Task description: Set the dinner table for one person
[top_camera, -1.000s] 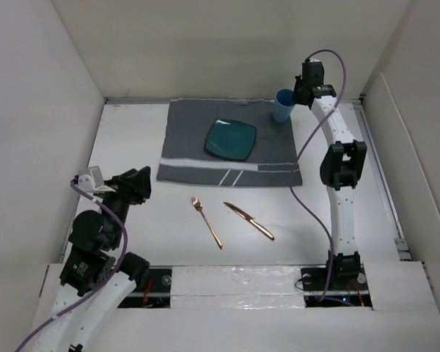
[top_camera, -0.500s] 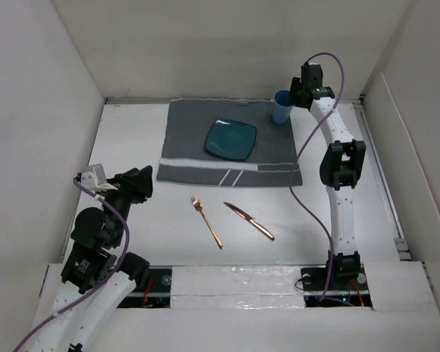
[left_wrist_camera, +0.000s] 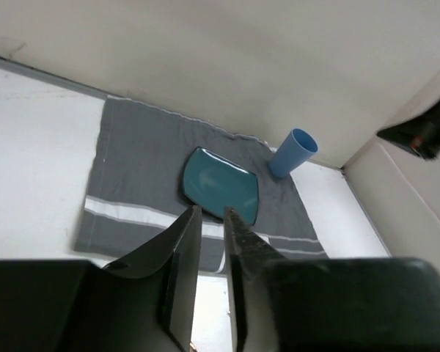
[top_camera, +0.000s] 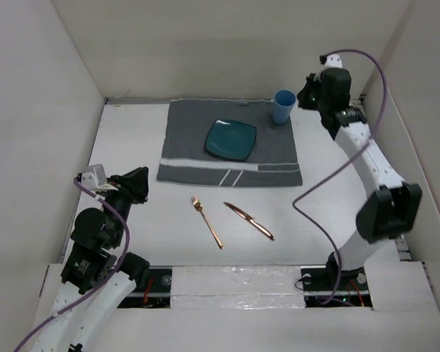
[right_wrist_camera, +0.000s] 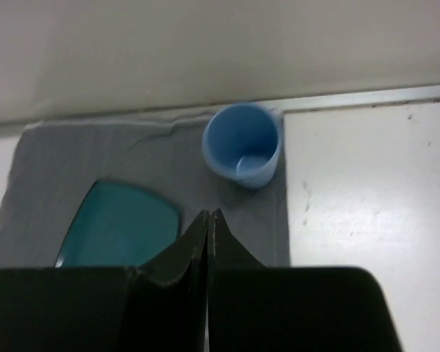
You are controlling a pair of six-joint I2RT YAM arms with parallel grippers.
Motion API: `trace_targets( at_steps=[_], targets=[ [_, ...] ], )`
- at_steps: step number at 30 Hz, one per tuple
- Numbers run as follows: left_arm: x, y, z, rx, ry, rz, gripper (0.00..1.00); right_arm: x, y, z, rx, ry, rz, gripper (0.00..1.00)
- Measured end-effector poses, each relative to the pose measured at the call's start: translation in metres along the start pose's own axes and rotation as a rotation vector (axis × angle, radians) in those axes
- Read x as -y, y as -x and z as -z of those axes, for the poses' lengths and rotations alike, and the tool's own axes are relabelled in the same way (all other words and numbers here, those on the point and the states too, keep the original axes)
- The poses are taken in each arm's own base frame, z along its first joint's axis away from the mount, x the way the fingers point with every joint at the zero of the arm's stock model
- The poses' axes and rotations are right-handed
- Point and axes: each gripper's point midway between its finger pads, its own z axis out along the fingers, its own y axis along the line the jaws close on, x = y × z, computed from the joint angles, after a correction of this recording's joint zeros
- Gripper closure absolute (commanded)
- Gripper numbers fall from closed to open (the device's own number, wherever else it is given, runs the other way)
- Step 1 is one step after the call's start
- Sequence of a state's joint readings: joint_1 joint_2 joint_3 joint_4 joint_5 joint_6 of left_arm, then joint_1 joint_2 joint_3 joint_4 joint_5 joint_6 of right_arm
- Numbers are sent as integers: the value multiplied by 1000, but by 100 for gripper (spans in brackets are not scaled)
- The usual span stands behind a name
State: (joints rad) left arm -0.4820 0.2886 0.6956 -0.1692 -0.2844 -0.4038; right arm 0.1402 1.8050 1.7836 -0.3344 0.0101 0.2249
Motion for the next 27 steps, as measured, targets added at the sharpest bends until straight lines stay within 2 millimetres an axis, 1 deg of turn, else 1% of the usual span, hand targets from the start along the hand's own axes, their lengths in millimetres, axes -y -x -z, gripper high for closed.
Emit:
trace_targets(
  at_steps=[1, 2, 3, 4, 5, 7, 8, 10, 11, 12, 13, 14, 15, 16, 17, 18, 19, 21, 25, 27],
  targets=[
    [0, 0, 0, -1, -1, -3, 95, -14, -6, 26, 26, 44, 7, 100],
    [0, 0, 0, 1, -3, -3, 98, -31, -18, 50, 34, 96, 14, 100],
    [0, 0, 0, 0, -3, -5, 100, -51, -33, 70, 49, 161, 25, 100],
    [0, 0, 0, -1, -4, -6, 100, -71, -53, 89, 56, 230, 37, 100],
    [0, -1, 0, -3, -5, -6, 100, -89, -78, 106, 43, 293, 51, 100],
    [1, -1, 0, -6, -8, -7, 100, -120, -143, 135, -34, 407, 86, 100],
    [1, -2, 1, -8, -10, -7, 100, -128, -177, 149, -84, 438, 105, 100],
    [2, -2, 1, -11, -14, -7, 100, -134, -238, 178, -181, 473, 151, 100],
    [2, -2, 1, -12, -16, -7, 100, -135, -261, 194, -220, 484, 165, 100],
    [3, -3, 1, -14, -19, -7, 100, -136, -279, 209, -250, 504, 173, 100],
    [3, -3, 1, -14, -21, -7, 100, -135, -289, 222, -269, 519, 170, 100],
    [3, -3, 1, -15, -22, -7, 100, -132, -293, 229, -278, 523, 160, 100],
    [3, -3, 1, -16, -23, -7, 98, -129, -293, 233, -279, 518, 144, 100],
    [4, -3, 1, -18, -24, -8, 91, -125, -294, 234, -284, 496, 125, 83],
    [4, -4, 1, -19, -25, -8, 91, -124, -292, 236, -275, 497, 119, 68],
    [4, -4, 2, -18, -26, -9, 89, -121, -294, 236, -287, 480, 110, 55],
    [4, -4, 2, -19, -28, -9, 88, -118, -299, 235, -308, 463, 107, 44],
    [5, -4, 2, -20, -30, -9, 87, -114, -316, 234, -371, 435, 124, 29],
    [5, -4, 2, -23, -35, -9, 85, -102, -362, 230, -524, 373, 198, 28],
    [5, -4, 2, -23, -35, -9, 85, -95, -382, 228, -595, 337, 237, 28]
  ],
)
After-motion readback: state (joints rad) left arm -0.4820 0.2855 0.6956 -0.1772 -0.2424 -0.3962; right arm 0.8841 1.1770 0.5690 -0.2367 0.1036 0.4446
